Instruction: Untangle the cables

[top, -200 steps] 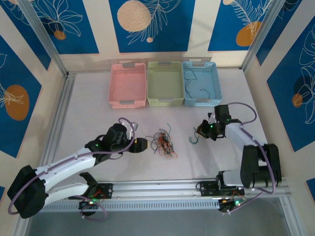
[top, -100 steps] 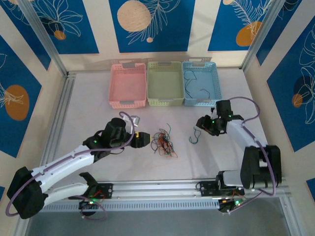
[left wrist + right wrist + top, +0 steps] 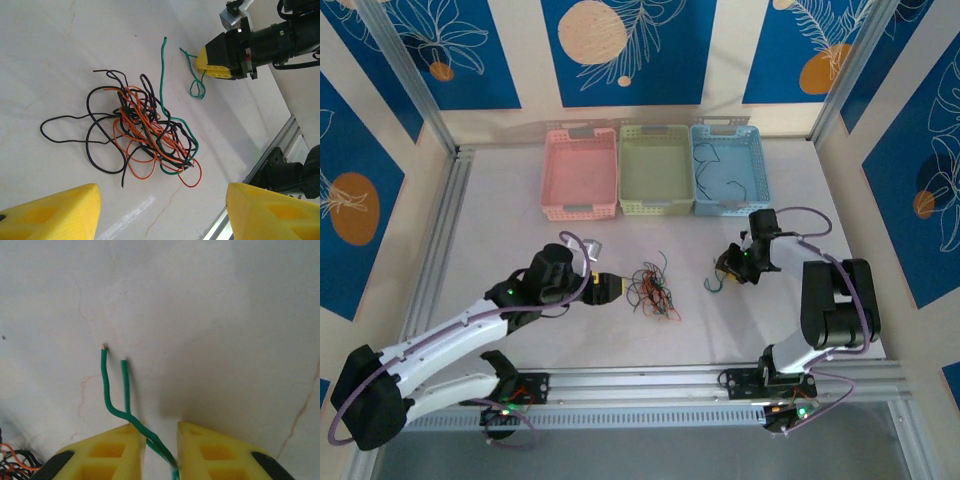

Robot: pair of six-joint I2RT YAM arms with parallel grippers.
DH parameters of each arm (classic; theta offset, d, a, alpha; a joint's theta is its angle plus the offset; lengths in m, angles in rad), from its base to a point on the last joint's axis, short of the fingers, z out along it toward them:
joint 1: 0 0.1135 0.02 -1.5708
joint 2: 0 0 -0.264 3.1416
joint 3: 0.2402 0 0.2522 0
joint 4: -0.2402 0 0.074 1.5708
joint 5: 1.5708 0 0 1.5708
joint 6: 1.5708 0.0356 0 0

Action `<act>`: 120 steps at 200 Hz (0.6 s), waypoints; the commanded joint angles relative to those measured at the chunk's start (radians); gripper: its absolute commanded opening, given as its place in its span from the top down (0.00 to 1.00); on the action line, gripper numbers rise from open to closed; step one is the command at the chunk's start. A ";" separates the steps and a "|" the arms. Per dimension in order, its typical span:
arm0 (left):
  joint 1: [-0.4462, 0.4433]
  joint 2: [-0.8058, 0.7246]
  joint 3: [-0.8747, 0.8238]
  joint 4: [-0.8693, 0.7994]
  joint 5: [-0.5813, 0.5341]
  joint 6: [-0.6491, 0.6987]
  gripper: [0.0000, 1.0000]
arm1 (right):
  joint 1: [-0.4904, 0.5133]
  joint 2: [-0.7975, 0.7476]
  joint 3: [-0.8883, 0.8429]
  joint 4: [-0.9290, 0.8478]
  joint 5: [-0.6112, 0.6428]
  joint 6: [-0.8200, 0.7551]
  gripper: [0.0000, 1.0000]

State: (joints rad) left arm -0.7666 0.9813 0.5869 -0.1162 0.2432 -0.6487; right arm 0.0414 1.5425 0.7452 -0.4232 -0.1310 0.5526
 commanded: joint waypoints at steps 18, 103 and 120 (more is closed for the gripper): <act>-0.008 0.024 -0.005 0.019 0.020 0.000 0.33 | 0.033 -0.060 -0.017 0.070 -0.144 -0.021 1.00; -0.009 0.030 0.073 0.232 0.235 -0.091 0.30 | 0.318 -0.603 -0.096 0.336 -0.307 -0.082 1.00; -0.009 0.048 0.080 0.319 0.279 -0.132 0.30 | 0.379 -0.607 -0.076 0.343 -0.339 -0.113 1.00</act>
State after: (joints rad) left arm -0.7670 1.0172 0.6231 0.0341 0.4126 -0.7113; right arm 0.3576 0.9398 0.6708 -0.1234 -0.3969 0.4915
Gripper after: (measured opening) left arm 0.699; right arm 0.050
